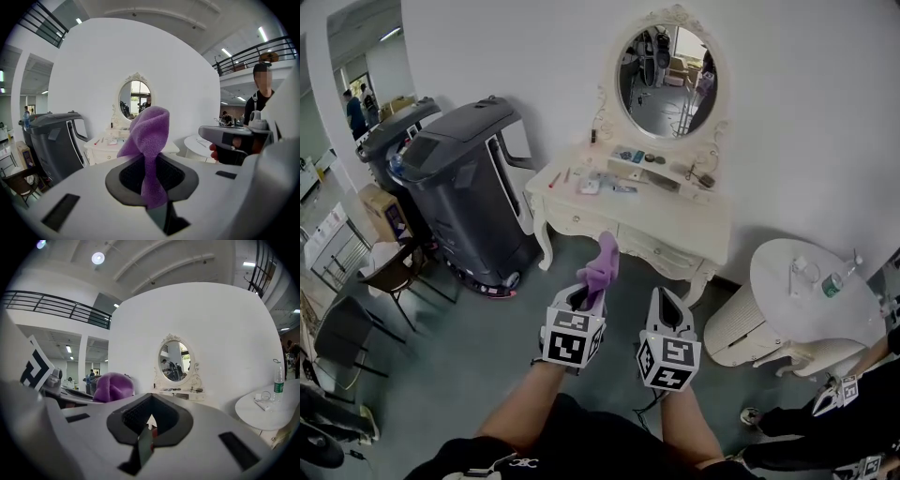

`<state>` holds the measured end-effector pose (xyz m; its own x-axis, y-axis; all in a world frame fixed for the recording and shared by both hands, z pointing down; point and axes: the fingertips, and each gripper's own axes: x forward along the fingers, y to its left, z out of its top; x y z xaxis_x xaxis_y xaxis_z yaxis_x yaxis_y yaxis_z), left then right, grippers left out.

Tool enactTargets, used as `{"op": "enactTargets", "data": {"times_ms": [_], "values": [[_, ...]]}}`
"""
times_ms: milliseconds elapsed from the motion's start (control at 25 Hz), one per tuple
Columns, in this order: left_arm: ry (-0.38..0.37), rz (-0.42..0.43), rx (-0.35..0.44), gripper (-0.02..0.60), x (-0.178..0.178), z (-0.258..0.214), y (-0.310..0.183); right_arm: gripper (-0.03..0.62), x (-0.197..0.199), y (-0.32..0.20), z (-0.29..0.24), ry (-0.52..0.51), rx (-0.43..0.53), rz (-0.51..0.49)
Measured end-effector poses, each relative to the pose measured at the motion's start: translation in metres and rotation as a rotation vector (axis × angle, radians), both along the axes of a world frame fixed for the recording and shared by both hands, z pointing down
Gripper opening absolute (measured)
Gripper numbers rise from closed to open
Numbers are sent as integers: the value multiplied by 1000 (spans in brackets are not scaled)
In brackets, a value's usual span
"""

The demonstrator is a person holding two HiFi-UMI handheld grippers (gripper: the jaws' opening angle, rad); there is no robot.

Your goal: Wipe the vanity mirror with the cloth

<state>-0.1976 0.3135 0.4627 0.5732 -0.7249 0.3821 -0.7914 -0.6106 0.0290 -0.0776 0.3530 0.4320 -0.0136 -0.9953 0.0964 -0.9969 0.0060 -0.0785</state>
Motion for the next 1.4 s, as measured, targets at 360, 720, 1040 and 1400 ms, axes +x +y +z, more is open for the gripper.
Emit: {"op": "enactTargets", "data": {"times_ms": [360, 720, 1040, 1400], "values": [[10, 29, -27, 58, 27, 16, -57, 9, 22, -50, 10, 17, -13, 20], [22, 95, -25, 58, 50, 2, -171, 9, 37, -158, -8, 50, -17, 68], [31, 150, -19, 58, 62, -4, -255, 9, 42, -239, -11, 34, -21, 111], [34, 159, -19, 58, 59, -4, -331, 9, 42, -319, -12, -6, -22, 112]]}}
